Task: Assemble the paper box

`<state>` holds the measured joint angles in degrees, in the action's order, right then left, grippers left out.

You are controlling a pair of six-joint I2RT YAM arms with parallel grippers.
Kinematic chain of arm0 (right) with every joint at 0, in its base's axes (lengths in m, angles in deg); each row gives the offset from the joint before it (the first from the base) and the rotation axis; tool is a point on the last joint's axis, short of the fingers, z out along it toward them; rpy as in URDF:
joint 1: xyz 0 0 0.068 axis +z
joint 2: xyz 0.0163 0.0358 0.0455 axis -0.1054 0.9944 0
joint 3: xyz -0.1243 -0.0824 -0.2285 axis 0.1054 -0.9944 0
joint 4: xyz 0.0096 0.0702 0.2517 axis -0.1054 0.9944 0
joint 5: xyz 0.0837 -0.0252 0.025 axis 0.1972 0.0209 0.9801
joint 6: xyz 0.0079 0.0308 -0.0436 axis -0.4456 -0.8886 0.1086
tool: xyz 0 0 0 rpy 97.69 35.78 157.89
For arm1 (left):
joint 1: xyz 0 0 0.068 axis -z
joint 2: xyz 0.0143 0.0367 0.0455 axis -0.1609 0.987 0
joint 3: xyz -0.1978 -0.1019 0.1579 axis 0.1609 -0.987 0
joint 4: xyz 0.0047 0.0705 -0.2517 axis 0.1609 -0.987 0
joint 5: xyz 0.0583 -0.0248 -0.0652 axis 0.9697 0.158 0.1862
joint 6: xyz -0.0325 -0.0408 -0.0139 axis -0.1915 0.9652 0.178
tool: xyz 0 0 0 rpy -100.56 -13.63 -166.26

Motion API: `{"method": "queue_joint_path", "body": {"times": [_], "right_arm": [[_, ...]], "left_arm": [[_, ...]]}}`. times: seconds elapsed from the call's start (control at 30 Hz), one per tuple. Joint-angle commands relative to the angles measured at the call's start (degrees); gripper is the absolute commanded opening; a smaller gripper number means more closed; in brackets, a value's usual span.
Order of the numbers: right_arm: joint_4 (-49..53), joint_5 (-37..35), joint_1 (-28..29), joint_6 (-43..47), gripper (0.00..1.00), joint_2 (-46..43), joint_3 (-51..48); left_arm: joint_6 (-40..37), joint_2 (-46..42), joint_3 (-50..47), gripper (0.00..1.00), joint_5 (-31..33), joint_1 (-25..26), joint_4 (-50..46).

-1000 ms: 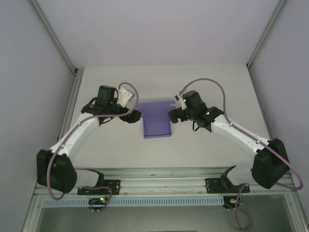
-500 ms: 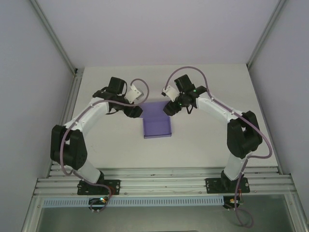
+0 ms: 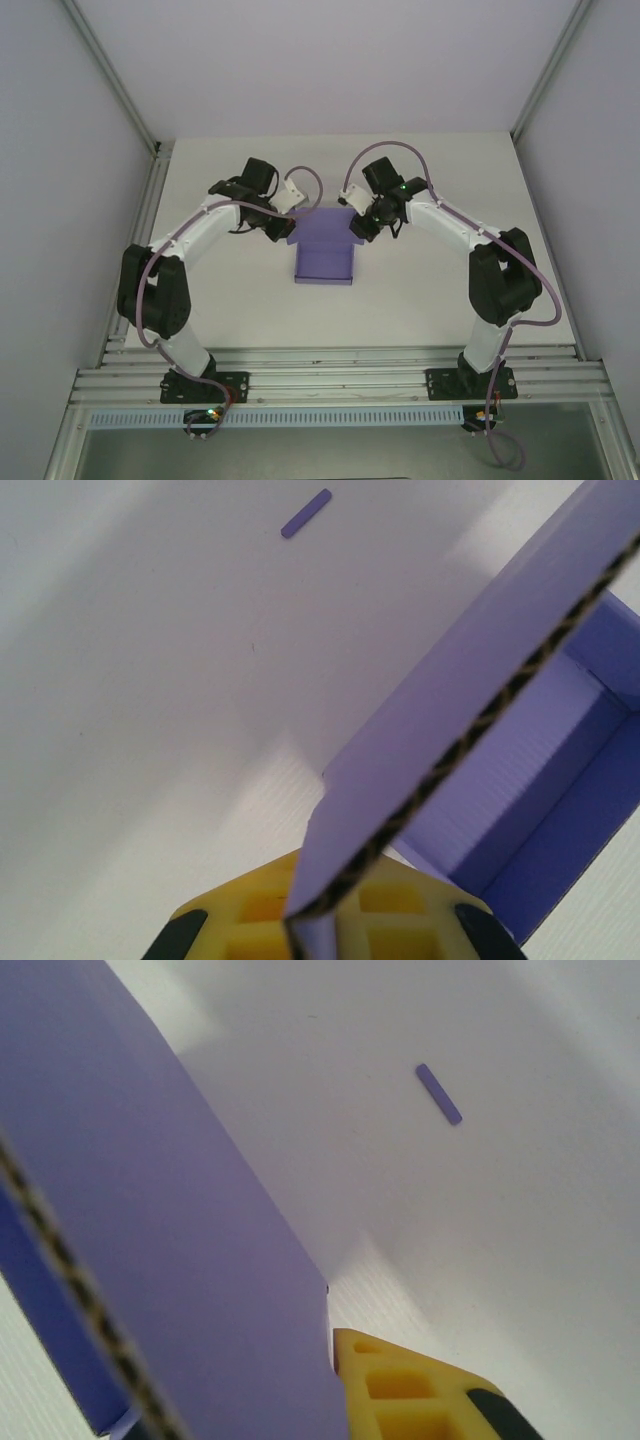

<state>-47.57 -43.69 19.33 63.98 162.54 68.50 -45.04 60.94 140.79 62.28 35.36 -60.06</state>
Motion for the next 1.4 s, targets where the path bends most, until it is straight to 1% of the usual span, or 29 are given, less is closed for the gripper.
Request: {"method": "queue_joint_path", "body": {"times": [0.0,0.03,0.1,0.13,0.2,0.27,0.33,0.4,0.43,0.5,0.63,0.7,0.77,0.93,1.03,1.1,1.3,1.37], "right_arm": [[1.09,-8.32,0.93,-4.78,0.07,-2.14,1.08],[-0.20,-11.38,1.52,-6.36,0.06,-2.49,0.95],[-3.05,-19.63,2.86,-13.68,0.07,-3.07,1.23],[-4.13,-23.34,3.10,-18.76,0.09,-3.06,1.64],[-4.63,-29.77,3.32,-32.05,0.09,-2.70,2.77],[-7.92,-32.20,4.37,-40.89,0.08,-2.90,1.61],[-13.44,-34.28,5.77,-46.83,0.09,-3.26,-0.85],[-15.62,-34.87,6.08,-51.80,0.10,-2.80,-1.47],[-16.25,-35.97,6.16,-54.05,0.10,-2.55,-1.41],[-18.03,-39.41,6.81,-57.13,0.11,-2.03,-1.98],[-20.81,-43.82,8.34,-59.32,0.12,0.14,-2.57],[-20.37,-44.30,8.54,-60.07,0.13,1.89,-1.88],[-19.93,-43.96,8.54,-61.22,0.13,3.33,-1.83],[-20.74,-44.75,8.66,-64.53,0.13,4.32,-4.24],[-22.43,-44.46,8.75,-62.89,0.13,3.79,-6.27],[-24.16,-44.13,8.86,-61.60,0.13,2.86,-8.54],[-30.53,-45.28,10.05,-58.08,0.13,-1.09,-18.07],[-33.22,-44.92,10.84,-55.37,0.13,-1.99,-20.53]], "left_arm": [[6.49,-1.29,1.51,0.00,5.10,0.67,0.54],[8.59,-1.38,1.71,0.00,6.67,1.23,0.97],[14.58,-1.44,2.64,0.00,10.90,2.64,1.94],[18.16,-1.38,3.05,0.00,12.33,3.18,2.51],[24.96,-0.78,4.24,0.00,13.92,4.28,3.26],[32.31,0.36,4.84,0.00,17.99,5.33,5.08],[38.09,2.42,6.64,0.00,20.61,6.20,5.14],[43.30,3.83,7.69,0.00,24.18,6.96,5.30],[45.39,4.30,7.75,0.00,25.06,7.35,6.23],[47.53,5.08,7.18,0.00,24.48,8.02,8.98],[52.16,6.88,5.47,0.00,27.08,8.77,15.61],[54.03,7.93,5.32,0.00,25.99,8.81,16.98],[54.35,8.87,5.27,0.00,24.35,9.05,18.45],[53.70,9.59,3.91,0.00,25.80,10.73,19.96],[52.72,8.56,0.52,0.01,25.96,11.73,22.51],[51.53,7.53,-2.24,0.05,26.65,12.62,23.76],[51.34,3.55,-11.61,0.06,27.18,14.00,26.89],[51.20,2.09,-13.69,0.06,27.15,14.14,27.29]]}}
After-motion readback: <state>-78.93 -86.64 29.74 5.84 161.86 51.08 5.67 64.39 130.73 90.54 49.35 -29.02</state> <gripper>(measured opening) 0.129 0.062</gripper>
